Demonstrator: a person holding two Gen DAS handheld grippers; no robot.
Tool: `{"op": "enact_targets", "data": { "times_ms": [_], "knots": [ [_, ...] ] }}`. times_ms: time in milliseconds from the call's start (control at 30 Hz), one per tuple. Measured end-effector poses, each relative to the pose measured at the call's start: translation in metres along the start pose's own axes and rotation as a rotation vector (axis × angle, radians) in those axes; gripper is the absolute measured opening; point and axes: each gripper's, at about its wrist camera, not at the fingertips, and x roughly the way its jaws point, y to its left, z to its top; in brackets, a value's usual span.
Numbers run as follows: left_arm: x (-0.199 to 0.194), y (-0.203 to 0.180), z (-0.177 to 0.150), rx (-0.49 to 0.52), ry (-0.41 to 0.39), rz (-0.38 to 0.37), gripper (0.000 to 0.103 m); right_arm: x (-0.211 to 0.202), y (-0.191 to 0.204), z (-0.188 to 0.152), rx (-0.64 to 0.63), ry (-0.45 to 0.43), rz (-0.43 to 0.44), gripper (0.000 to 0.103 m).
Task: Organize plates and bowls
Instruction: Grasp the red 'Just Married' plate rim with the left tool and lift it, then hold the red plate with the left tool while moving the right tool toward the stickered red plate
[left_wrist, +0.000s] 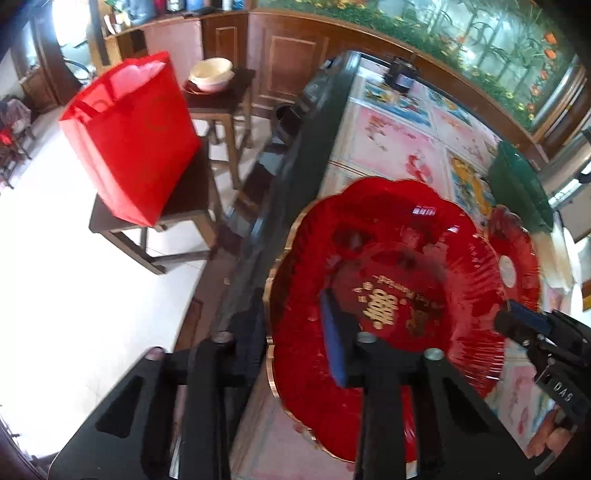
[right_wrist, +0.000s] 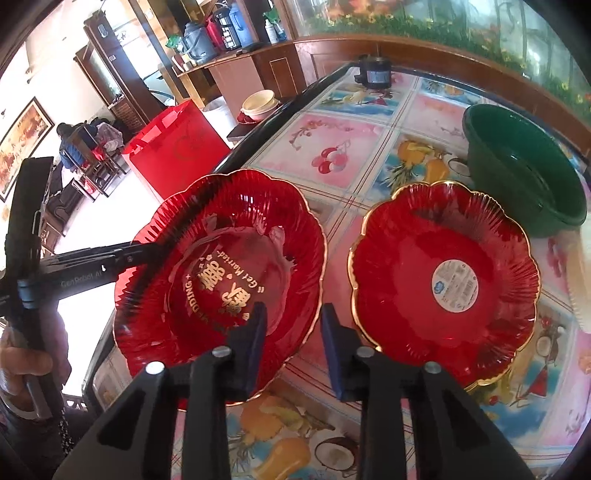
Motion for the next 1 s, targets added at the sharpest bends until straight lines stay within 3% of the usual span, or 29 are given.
{"op": "enact_targets", "data": {
  "times_ms": [100,267,600,1000],
  "knots": [
    [-0.001,0.005,-0.001,-0.012,-0.012,0.000,0.016,0.000,-0.003,0.000,-0.001,-0.002,-0.008,0.013],
    [-0.006,0.000,-0.005,0.007,-0.040,0.026,0.015,-0.004,0.008,-0.004,-0.055,-0.017,-0.065,0.013],
    [-0.032,0.004,-0.019,-0.004,-0.052,-0.034,0.015,-0.028,0.014,-0.017,-0.062,-0.061,-0.064,0.013],
    [-0.063,0.006,-0.080,0.043,-0.033,-0.044,0.015,-0.055,0.032,-0.086,-0.071,-0.056,0.001,0.013]
  ]
}}
